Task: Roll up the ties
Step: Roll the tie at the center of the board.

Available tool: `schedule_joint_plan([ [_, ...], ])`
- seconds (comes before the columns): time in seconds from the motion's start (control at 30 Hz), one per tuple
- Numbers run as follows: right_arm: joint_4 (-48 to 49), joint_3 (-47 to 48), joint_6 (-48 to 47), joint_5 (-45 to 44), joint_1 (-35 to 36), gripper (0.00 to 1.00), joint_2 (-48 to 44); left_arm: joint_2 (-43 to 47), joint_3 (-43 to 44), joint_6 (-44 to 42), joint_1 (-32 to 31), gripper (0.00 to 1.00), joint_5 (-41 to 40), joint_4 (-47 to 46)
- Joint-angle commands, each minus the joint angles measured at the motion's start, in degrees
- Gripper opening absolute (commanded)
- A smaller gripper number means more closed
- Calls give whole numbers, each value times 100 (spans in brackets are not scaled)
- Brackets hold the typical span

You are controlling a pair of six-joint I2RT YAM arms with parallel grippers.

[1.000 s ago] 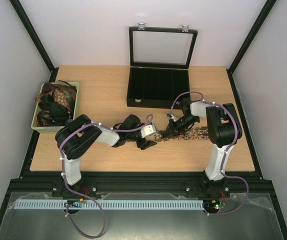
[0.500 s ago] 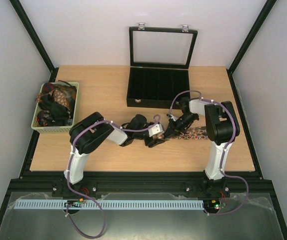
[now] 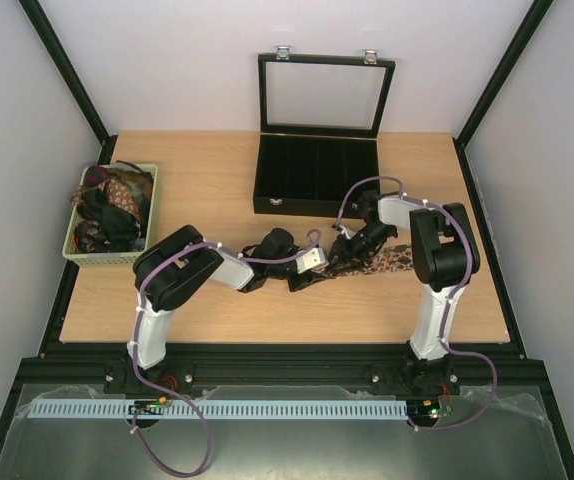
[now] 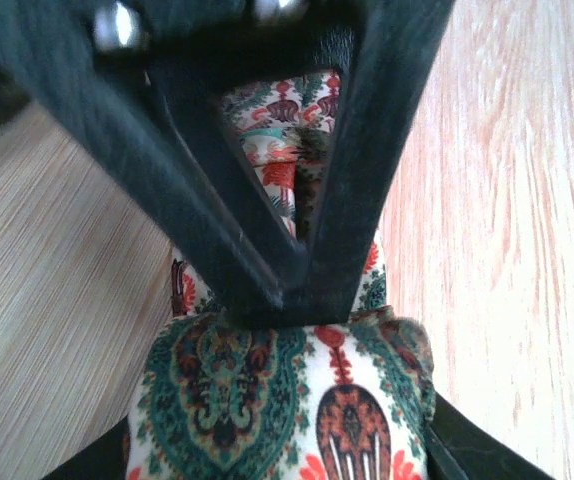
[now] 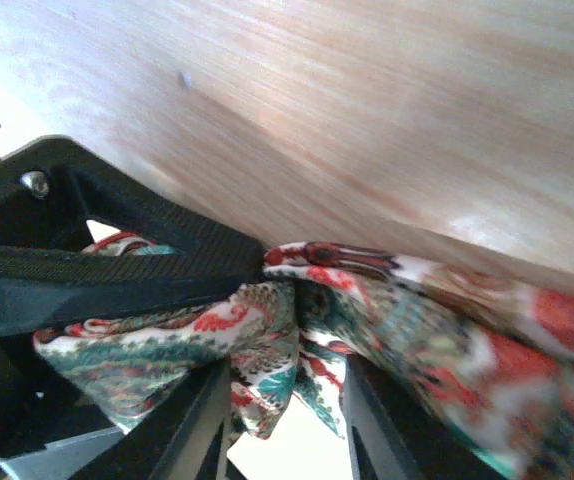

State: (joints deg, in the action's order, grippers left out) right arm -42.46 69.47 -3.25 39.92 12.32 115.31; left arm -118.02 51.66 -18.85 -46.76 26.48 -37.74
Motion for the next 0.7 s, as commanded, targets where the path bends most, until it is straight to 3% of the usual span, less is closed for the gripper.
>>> schedule_joint_plan([
  [0.0, 320, -58, -22, -179, -53, 41, -372, 138, -206, 279, -40, 39, -315, 1056],
  [0.1, 337, -206, 159, 500, -33, 47, -617, 122, -211, 282, -64, 41, -396, 1252],
  [0.33, 508, -364, 233, 1011, 266, 44, -769, 65, -174, 197, -69, 42, -364, 1369],
  [0.57, 510, -359, -121, 400, 323, 27, -371, 29, -126, 251, -58, 42, -319, 1373],
  [0.67, 538, -404, -219, 212, 292, 8, -328, 34, -138, 245, -51, 43, -311, 1381],
])
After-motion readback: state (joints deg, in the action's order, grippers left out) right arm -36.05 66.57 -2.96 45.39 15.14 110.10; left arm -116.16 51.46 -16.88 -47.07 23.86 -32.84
